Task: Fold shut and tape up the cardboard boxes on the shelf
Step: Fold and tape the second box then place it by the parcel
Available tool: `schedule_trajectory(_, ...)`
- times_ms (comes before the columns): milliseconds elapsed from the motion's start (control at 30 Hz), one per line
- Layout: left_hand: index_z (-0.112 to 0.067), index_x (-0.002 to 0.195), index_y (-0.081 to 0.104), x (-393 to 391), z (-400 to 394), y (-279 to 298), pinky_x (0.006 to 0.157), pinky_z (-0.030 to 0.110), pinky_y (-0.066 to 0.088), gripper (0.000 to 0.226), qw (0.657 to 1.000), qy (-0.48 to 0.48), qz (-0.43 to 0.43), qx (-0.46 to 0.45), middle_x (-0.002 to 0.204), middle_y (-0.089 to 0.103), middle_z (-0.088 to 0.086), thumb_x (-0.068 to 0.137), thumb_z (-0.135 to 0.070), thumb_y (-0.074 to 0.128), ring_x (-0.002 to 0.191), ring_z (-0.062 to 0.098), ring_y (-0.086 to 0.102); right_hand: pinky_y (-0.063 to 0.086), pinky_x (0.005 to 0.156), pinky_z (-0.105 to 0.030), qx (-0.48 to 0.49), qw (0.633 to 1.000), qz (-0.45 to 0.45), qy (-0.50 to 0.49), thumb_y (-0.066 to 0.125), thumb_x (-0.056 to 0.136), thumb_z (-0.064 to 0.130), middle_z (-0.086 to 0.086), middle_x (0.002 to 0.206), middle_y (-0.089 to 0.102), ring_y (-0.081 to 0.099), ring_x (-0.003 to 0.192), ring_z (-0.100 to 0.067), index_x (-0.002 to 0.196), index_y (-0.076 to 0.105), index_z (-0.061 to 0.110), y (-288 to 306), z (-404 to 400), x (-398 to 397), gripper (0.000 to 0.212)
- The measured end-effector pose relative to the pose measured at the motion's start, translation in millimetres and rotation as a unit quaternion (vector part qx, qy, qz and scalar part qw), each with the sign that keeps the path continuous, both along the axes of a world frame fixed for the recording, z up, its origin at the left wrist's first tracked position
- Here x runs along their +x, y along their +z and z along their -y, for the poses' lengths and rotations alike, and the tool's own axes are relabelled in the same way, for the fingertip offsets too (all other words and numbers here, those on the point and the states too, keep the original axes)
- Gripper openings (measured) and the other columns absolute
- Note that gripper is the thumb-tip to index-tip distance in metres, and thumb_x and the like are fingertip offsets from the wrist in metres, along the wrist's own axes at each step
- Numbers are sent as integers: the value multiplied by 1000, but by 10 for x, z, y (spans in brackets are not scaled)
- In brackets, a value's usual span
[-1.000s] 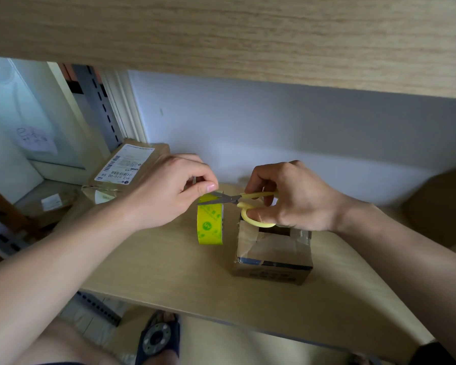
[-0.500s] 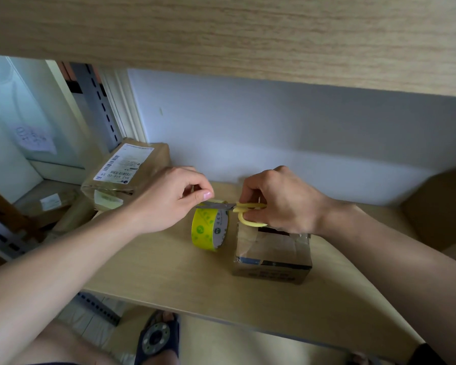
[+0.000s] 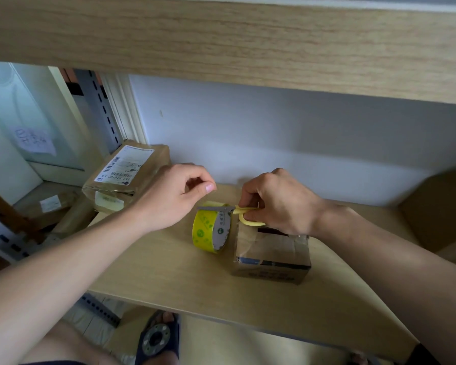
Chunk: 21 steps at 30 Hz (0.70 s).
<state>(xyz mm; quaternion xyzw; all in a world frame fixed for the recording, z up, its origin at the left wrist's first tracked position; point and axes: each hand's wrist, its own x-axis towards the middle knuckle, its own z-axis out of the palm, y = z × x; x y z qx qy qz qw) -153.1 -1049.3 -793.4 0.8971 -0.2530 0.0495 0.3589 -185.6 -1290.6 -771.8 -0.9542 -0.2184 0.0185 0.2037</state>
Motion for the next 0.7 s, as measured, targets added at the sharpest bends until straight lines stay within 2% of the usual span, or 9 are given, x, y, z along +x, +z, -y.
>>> schedule_trajectory(100,-29,91,75,4,29,23,76,29,49,8,999,4,-23,-43,89,73,-13,96,-27,70,85,8,66,49,63,-20,3,1000,2,1,82,86,23,12,78,67,61,73,-4,88,73,25,-6,2,-5,10)
schedule_trajectory(133,-29,92,74,2,28,25,79,30,50,3,997,-2,-44,-61,91,73,-11,93,-30,72,88,10,67,48,63,-19,5,1000,1,0,82,86,23,13,78,67,61,73,-3,89,73,25,-9,6,-6,10)
schedule_trajectory(200,-30,96,73,-12,24,25,86,30,52,11,993,6,-78,-86,98,72,-6,87,-37,73,95,12,67,49,65,-20,7,1000,2,-1,82,86,23,13,79,67,61,75,-3,90,73,24,-17,18,-12,10)
schedule_trajectory(300,-30,102,71,-44,18,37,86,12,46,14,986,20,-128,-103,109,64,0,92,-21,75,98,15,65,52,69,-23,11,1000,5,-5,82,86,22,13,81,67,61,77,-3,92,74,23,-28,46,-14,11)
schedule_trajectory(333,-31,104,70,-52,16,31,87,13,46,18,983,20,-148,-108,113,61,1,93,-17,74,101,17,65,52,70,-23,11,1000,6,-6,82,85,22,13,81,67,61,77,-3,93,75,22,-28,57,-14,11)
schedule_trajectory(433,-39,113,63,-68,26,14,95,35,52,29,971,21,-216,-102,122,58,2,95,-17,71,112,27,62,51,69,-21,11,1000,3,-6,82,86,22,13,82,67,61,78,-1,93,75,22,-30,78,-10,11)
schedule_trajectory(500,-39,120,58,-75,47,-5,93,39,56,32,962,29,-253,-101,122,60,5,98,-18,68,114,28,62,48,67,-17,14,1000,2,-4,83,85,22,15,80,66,60,77,2,93,75,23,-35,80,-10,11)
schedule_trajectory(567,-38,124,56,-74,72,-25,92,39,56,34,953,36,-278,-113,121,63,6,99,-17,66,115,28,64,51,69,-19,20,1000,0,-2,83,85,21,14,81,68,61,77,2,92,75,23,-36,84,-10,11)
schedule_trajectory(700,-31,127,56,-59,116,-52,73,24,57,36,938,40,-305,-158,122,67,8,100,-9,64,103,21,69,56,76,-27,34,999,2,-1,83,85,19,11,86,73,66,81,-1,94,78,21,-41,101,-6,11)
